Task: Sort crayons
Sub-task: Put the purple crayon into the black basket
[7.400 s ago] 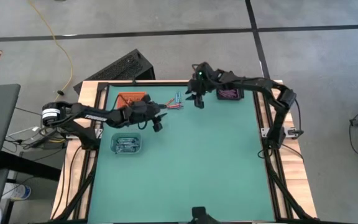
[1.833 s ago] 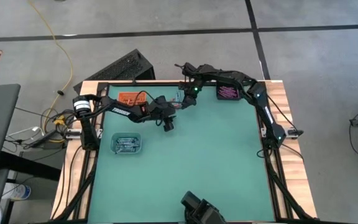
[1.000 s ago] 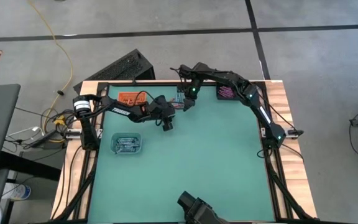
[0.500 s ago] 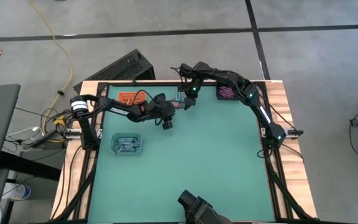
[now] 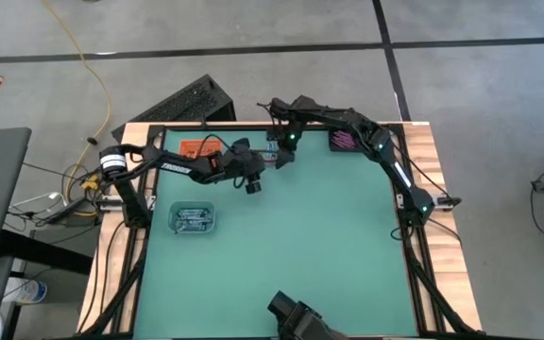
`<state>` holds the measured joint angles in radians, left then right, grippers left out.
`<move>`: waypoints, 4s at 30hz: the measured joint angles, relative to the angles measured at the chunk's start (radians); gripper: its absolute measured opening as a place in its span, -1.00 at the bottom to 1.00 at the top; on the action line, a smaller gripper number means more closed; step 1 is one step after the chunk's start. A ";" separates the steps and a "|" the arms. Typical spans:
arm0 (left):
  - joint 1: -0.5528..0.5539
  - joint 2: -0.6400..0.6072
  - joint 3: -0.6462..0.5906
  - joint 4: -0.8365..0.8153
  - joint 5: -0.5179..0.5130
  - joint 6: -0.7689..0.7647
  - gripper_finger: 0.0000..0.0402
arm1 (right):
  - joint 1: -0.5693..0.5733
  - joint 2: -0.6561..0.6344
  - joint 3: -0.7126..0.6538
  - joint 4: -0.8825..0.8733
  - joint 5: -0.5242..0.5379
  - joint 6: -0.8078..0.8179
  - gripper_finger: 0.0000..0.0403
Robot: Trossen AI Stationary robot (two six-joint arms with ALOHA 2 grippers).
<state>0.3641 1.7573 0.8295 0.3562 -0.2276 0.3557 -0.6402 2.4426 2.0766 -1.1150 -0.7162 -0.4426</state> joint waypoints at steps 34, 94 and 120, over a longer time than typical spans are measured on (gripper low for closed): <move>0.041 0.139 0.223 -0.466 0.358 0.027 -0.19 | 0.075 -0.045 0.040 -0.400 0.073 -0.116 0.19; -0.058 -0.540 0.251 -0.111 0.355 0.066 -1.00 | 0.233 -0.701 0.039 0.166 0.136 -0.169 0.19; -0.083 -0.541 0.251 0.083 0.430 0.077 -1.00 | 0.357 -0.737 0.039 0.490 0.128 -0.169 0.19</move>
<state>0.2813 1.2163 1.0809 0.4395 0.2024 0.4328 -0.2835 1.7061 2.1159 -0.6249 -0.5880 -0.6120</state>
